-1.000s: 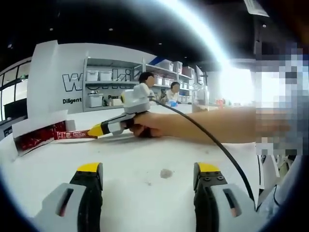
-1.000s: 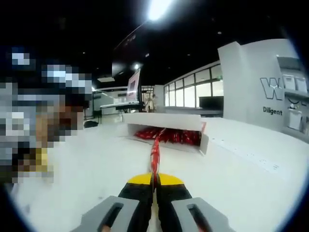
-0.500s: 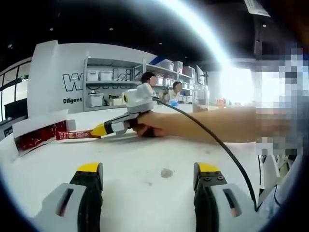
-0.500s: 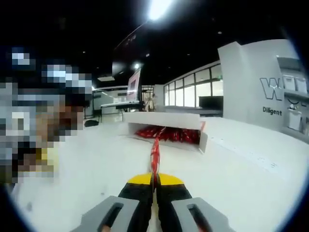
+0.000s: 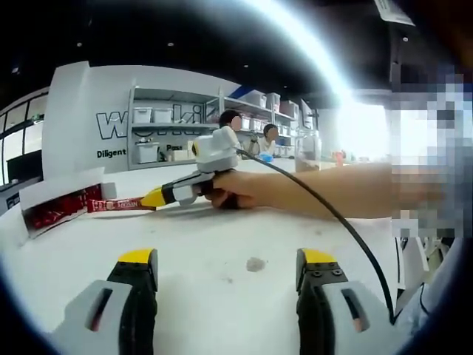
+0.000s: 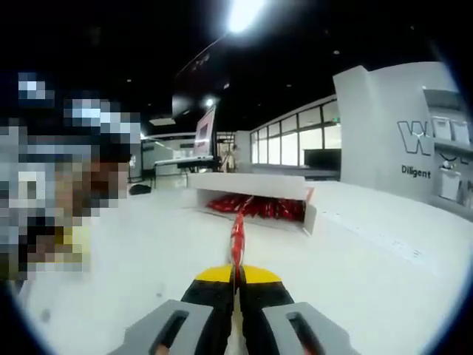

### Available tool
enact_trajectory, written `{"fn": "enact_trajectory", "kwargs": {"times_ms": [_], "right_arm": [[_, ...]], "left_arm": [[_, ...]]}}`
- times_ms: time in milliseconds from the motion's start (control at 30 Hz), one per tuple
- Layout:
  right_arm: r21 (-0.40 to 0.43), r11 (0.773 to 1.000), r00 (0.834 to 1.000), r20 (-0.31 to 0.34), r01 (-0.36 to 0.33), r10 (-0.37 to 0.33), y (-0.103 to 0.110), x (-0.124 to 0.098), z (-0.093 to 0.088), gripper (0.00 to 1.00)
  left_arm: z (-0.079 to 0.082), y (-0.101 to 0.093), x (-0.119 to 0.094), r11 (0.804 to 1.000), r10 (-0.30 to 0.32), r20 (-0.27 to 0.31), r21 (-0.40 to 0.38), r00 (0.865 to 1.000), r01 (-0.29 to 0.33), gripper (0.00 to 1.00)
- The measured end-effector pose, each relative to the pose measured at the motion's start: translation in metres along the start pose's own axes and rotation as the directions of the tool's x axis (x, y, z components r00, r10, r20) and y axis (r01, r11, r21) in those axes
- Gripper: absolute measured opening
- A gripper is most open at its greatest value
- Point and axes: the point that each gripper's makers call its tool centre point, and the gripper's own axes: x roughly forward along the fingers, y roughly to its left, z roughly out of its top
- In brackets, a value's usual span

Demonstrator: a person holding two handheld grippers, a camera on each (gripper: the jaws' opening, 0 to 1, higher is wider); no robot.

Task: Tear open the coffee pouch, take out the coffee, and pour the coffee from the pouch into the cup

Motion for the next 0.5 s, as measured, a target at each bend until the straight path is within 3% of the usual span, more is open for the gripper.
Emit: {"fn": "enact_trajectory", "kwargs": {"times_ms": [133, 267, 500], "right_arm": [[0.003, 1.000, 1.000, -0.004, -0.003, 0.003, 0.0011, -0.0011, -0.0011, 0.04], [0.008, 1.000, 1.000, 0.005, 0.001, -0.001, 0.0018, -0.0034, 0.0001, 0.04], [-0.001, 1.000, 1.000, 0.002, 0.009, -0.009, 0.0036, -0.0045, -0.0007, 0.04]], "left_arm": [[0.0014, 0.0094, 0.0005, 1.000, 0.000, 0.000, 0.000, 1.000, 0.000, 0.78], [0.0005, 0.0010, 0.0005, 1.000, 0.000, 0.001, 0.002, 1.000, 0.000, 0.78], [0.0004, 0.0028, 0.0007, 1.000, 0.001, -0.001, 0.000, 1.000, -0.001, 0.78]]}}
